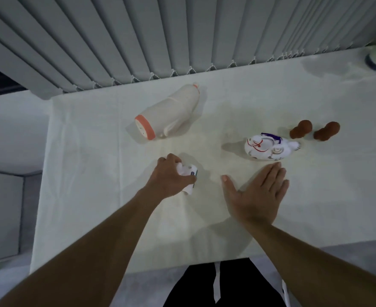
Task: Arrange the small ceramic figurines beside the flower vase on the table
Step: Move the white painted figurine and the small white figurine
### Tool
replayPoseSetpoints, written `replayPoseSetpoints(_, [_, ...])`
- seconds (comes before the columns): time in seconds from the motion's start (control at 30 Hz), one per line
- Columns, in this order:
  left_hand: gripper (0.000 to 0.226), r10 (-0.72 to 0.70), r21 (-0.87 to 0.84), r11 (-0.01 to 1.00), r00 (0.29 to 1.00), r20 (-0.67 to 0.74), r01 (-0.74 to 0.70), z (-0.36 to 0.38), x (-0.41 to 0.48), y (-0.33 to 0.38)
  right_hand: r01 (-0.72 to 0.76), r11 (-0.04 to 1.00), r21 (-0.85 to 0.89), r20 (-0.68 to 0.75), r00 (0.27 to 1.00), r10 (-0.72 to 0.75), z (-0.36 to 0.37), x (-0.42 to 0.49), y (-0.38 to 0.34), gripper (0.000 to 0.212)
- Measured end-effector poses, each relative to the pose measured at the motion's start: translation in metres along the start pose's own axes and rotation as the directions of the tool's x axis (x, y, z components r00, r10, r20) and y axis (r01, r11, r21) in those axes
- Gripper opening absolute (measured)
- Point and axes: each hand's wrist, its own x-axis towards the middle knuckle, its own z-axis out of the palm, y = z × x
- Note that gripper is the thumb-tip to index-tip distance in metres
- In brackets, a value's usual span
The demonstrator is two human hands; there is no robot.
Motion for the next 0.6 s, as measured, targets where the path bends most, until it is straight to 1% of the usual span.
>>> replayPoseSetpoints(0.17, [0.069, 0.090, -0.102, 0.990, 0.995, -0.045, -0.094, 0.001, 0.000, 0.009, 0.002, 1.000, 0.011, -0.026, 1.000, -0.002, 0.002, 0.001, 0.001, 0.124])
replayPoseSetpoints(0.23, [0.065, 0.135, -0.123, 0.982, 0.988, -0.080, -0.144, 0.002, 0.000, 0.014, 0.001, 1.000, 0.008, -0.028, 1.000, -0.001, 0.002, 0.001, 0.001, 0.123])
replayPoseSetpoints(0.33, [0.056, 0.229, -0.063, 0.969, 0.965, -0.130, -0.239, 0.004, 0.004, 0.020, -0.006, 1.000, -0.001, -0.024, 1.000, 0.006, 0.002, 0.002, 0.002, 0.124])
replayPoseSetpoints(0.43, [0.050, 0.306, 0.000, 0.951, 0.944, -0.124, -0.308, 0.009, 0.010, 0.020, -0.005, 1.000, 0.009, -0.035, 0.999, 0.005, 0.003, 0.002, 0.002, 0.123])
replayPoseSetpoints(0.6, [0.043, 0.347, 0.018, 0.938, 0.934, -0.089, -0.347, 0.020, 0.013, 0.013, -0.007, 1.000, -0.006, -0.024, 1.000, 0.007, 0.002, 0.003, 0.001, 0.123])
